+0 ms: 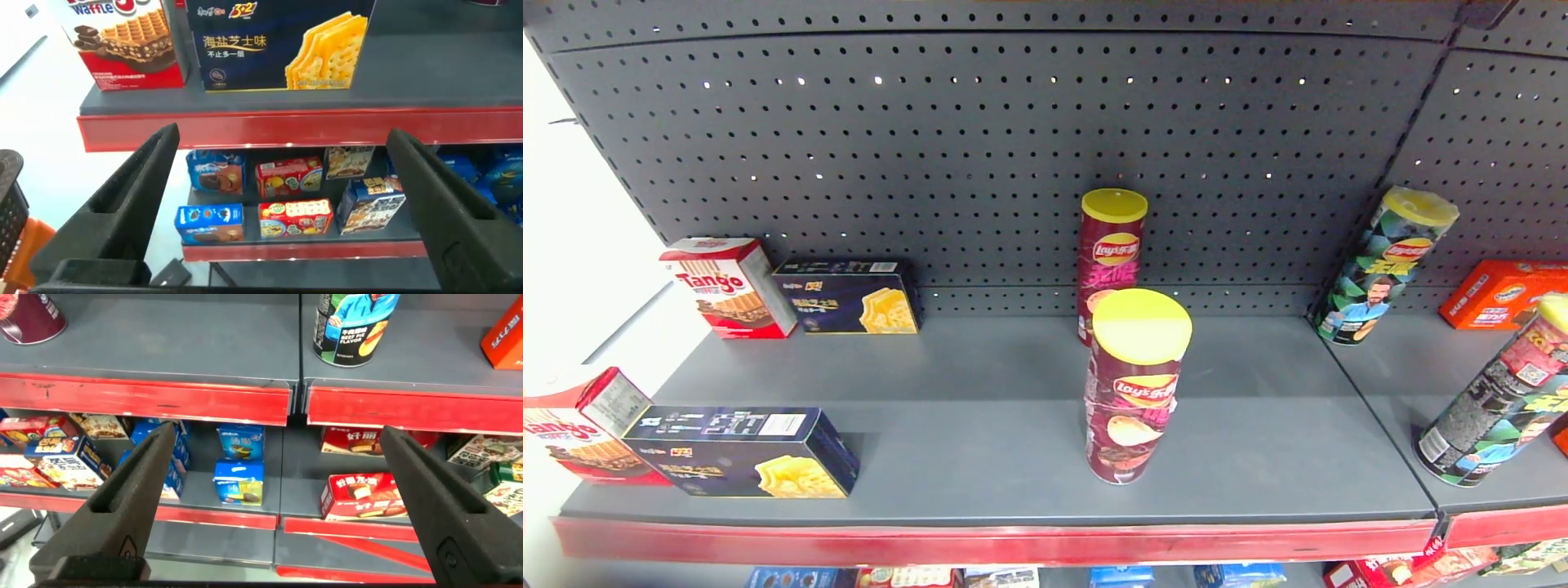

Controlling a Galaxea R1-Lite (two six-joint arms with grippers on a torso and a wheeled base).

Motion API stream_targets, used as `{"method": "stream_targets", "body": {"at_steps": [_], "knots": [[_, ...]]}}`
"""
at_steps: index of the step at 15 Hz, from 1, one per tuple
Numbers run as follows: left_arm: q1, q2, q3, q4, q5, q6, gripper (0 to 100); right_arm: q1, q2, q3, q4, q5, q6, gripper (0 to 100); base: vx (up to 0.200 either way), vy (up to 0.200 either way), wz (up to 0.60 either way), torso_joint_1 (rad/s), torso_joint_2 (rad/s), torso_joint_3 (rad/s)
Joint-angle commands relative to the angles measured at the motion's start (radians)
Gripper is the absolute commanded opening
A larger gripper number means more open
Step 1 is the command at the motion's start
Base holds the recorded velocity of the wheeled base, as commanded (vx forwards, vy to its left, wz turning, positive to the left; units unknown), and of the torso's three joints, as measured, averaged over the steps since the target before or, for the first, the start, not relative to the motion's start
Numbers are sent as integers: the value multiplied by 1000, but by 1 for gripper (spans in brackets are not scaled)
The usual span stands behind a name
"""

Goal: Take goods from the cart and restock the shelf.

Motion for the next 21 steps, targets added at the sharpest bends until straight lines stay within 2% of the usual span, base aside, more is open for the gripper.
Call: {"method": "stream_targets", "body": {"at_steps": [1,6,7,8,9,16,18,20,21], "knots": [[0,-2,0,0,-1,1,100,5,6,0,0,2,-4,100,0,0,0,0,0,0],[0,-2,0,0,2,0,100,-3,6,0,3,-40,2,100,0,0,0,0,0,0],[0,-2,0,0,4,0,100,-28,6,-2,3,-40,2,100,0,0,0,0,0,0],[0,-2,0,0,4,-2,100,-112,1,0,3,-39,-1,100,0,0,0,0,0,0],[0,-2,0,0,4,-2,100,-141,-13,0,3,-34,-1,100,0,0,0,0,0,0],[0,-2,2,0,4,0,100,-97,-91,0,0,-33,16,100,0,0,0,0,0,0],[0,-2,2,0,-4,20,100,-97,-91,0,0,-36,20,100,0,0,0,0,0,0],[0,-2,2,1,-19,78,100,-97,-91,0,0,-36,20,100,0,0,0,0,0,0],[0,-2,2,0,-55,104,100,-97,-91,0,0,-31,13,100,0,0,0,0,0,0]]}}
